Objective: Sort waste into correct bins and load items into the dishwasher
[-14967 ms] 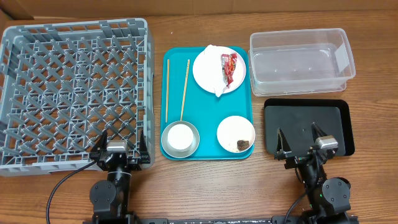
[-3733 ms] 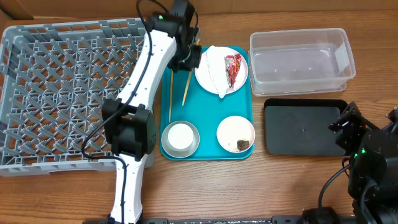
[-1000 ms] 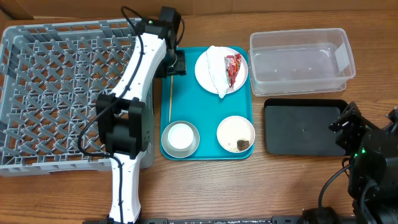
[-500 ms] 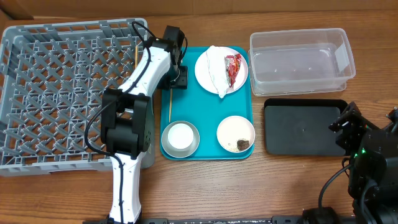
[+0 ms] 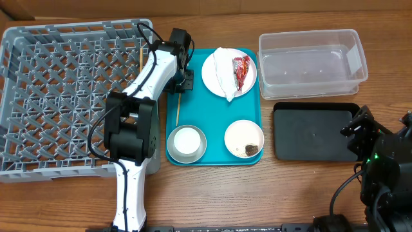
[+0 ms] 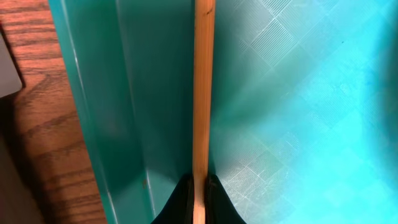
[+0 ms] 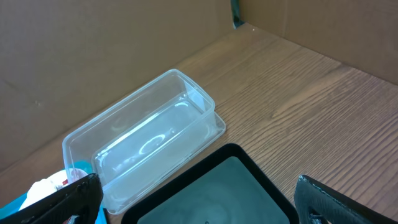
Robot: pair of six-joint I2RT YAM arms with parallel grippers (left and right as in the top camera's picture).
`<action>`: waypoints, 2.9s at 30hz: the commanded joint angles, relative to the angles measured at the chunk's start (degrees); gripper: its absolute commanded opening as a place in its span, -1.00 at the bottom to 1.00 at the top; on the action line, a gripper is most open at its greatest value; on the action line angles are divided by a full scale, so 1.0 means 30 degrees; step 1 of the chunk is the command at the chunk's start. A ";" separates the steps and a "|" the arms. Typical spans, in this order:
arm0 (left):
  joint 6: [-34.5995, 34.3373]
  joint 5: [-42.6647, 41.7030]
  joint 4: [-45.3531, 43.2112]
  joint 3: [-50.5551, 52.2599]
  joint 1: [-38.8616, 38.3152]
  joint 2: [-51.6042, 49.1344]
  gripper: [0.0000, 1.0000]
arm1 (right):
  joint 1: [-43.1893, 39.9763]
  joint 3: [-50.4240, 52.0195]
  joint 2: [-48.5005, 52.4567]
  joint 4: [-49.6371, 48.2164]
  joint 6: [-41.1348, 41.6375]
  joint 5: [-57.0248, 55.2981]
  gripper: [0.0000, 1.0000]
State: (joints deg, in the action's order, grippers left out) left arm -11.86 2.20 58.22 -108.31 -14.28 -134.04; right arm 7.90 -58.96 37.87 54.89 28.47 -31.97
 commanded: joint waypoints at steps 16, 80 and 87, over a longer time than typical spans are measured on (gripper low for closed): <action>0.1814 0.1530 1.0826 -1.3843 0.3235 -0.0175 -0.92 | -0.0087 -0.0372 -0.0066 -0.0095 0.0080 -0.0321 1.00; -0.2120 -0.4080 0.2688 -0.4204 -0.3665 0.7490 0.65 | -0.0087 -0.0372 -0.0066 -0.0095 0.0080 -0.0321 1.00; -0.0641 -0.2280 0.4248 -0.5515 -0.3585 0.3985 1.00 | -0.0087 -0.0372 -0.0066 -0.0095 0.0087 -0.0321 1.00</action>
State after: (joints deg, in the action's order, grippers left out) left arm -16.12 -9.47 67.79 -121.86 -25.41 -116.09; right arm 7.90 -58.98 37.89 54.92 28.47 -31.99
